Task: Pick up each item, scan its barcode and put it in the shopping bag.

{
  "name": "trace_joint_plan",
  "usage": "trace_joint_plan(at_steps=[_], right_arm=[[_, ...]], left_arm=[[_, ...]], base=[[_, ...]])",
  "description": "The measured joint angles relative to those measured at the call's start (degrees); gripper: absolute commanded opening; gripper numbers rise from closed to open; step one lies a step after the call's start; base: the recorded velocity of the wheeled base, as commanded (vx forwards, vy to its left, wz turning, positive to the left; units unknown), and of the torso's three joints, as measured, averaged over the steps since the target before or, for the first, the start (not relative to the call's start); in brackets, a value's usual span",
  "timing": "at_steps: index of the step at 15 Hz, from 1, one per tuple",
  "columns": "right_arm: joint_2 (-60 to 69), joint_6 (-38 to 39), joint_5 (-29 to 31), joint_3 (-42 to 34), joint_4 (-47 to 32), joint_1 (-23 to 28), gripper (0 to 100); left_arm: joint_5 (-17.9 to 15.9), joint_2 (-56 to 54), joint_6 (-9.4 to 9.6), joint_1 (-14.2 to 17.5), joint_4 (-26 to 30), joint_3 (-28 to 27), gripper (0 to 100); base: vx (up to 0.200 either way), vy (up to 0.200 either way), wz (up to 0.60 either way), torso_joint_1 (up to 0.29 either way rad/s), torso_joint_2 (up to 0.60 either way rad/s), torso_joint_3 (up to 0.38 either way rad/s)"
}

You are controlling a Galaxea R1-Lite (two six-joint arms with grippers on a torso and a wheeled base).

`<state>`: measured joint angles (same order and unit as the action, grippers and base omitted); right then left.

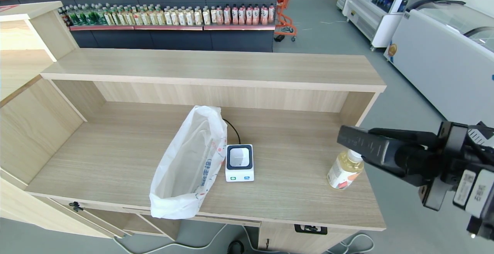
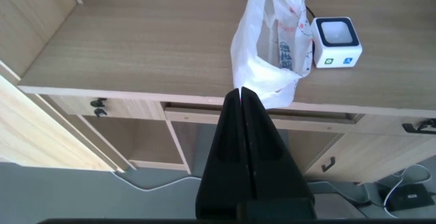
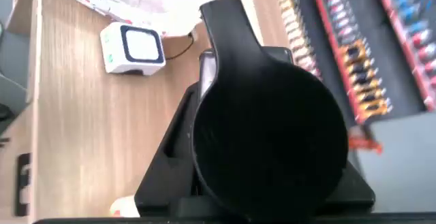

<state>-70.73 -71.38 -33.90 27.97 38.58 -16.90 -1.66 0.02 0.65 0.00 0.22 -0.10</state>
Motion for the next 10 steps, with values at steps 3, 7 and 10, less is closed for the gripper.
trace_joint_plan(at_steps=[3,7,10], right_arm=[[1.5,25.6,0.4,0.4,-4.1,6.1,0],[1.8,74.4,10.1,5.7,-9.1,2.0,0],[-0.9,96.4,13.6,8.9,-13.7,1.5,0]], left_arm=[[0.0,0.0,0.00,0.0,0.0,0.0,0],[0.0,0.0,0.00,0.0,0.0,0.0,0],[0.0,0.0,-0.02,0.0,0.0,0.0,0]], base=[[0.000,0.000,0.00,0.000,0.00,0.000],[0.000,0.000,0.00,0.000,0.00,0.000],[0.000,0.000,0.00,0.000,0.00,0.000]])
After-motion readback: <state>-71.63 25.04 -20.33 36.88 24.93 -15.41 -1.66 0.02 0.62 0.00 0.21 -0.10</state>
